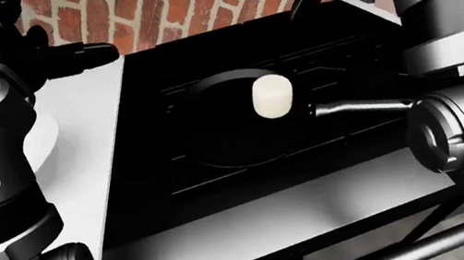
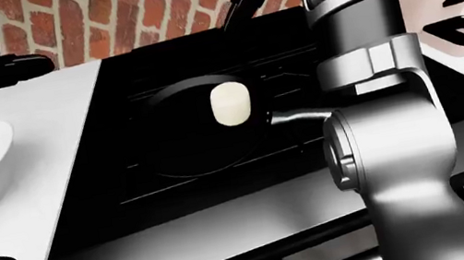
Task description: Pick the cheese from the pan and place it in the bowl.
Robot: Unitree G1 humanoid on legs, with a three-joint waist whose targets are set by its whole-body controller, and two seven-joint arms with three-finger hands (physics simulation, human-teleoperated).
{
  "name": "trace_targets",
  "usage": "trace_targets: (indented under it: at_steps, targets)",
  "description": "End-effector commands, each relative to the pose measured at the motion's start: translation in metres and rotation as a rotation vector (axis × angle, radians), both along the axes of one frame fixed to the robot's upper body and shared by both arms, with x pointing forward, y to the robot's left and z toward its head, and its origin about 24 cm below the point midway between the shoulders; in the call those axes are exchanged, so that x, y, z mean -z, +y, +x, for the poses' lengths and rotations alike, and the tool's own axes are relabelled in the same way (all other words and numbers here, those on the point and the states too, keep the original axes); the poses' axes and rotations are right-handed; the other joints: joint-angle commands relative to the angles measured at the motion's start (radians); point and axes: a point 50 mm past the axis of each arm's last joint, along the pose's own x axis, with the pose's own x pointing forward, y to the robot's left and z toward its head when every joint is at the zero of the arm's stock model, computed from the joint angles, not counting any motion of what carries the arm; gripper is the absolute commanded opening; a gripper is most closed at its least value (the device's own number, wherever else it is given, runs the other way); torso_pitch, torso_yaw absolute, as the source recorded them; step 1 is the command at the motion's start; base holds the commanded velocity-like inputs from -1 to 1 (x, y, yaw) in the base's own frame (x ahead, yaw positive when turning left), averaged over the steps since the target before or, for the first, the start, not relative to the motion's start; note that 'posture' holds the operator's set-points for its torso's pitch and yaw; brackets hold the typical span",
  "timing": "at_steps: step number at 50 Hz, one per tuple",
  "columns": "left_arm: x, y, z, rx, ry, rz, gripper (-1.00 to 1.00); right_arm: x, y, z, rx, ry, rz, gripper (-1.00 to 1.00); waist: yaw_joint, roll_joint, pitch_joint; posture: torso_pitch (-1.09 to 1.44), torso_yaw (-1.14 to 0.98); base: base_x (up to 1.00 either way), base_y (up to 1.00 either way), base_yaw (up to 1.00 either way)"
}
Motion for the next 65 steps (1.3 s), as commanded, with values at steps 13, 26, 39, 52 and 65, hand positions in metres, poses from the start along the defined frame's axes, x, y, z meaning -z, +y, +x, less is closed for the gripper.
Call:
trace_targets:
  at_steps: [13, 26, 39, 52, 65]
  targets:
    - [-0.023, -0.004, -0.008, 0.01, -0.1, 0.019, 1.0, -0.016, 0.022, -0.01, -0.102, -0.105, -0.251, 1.0, -0.002, 0.013, -0.031, 0.0, 0.0, 0.0, 0.0, 0.0]
    - [-0.023, -0.004, -0.012, 0.011, -0.103, 0.012, 1.0, -0.01, 0.041, -0.007, -0.148, -0.105, -0.386, 1.0, -0.007, 0.022, -0.036, 0.0, 0.0, 0.0, 0.0, 0.0]
    - [-0.022, -0.004, -0.011, 0.011, -0.101, 0.011, 1.0, 0.006, 0.058, -0.006, -0.197, -0.074, -0.462, 1.0, -0.011, 0.023, -0.039, 0.0, 0.0, 0.0, 0.0, 0.0]
    - [-0.025, -0.004, -0.014, 0.012, -0.109, 0.01, 1.0, 0.027, 0.065, -0.011, -0.235, 0.01, -0.525, 1.0, -0.013, 0.023, -0.04, 0.0, 0.0, 0.0, 0.0, 0.0]
    - [-0.024, -0.005, -0.013, 0.012, -0.108, 0.011, 1.0, 0.045, 0.061, -0.012, -0.232, 0.101, -0.546, 1.0, -0.016, 0.023, -0.04, 0.0, 0.0, 0.0, 0.0, 0.0]
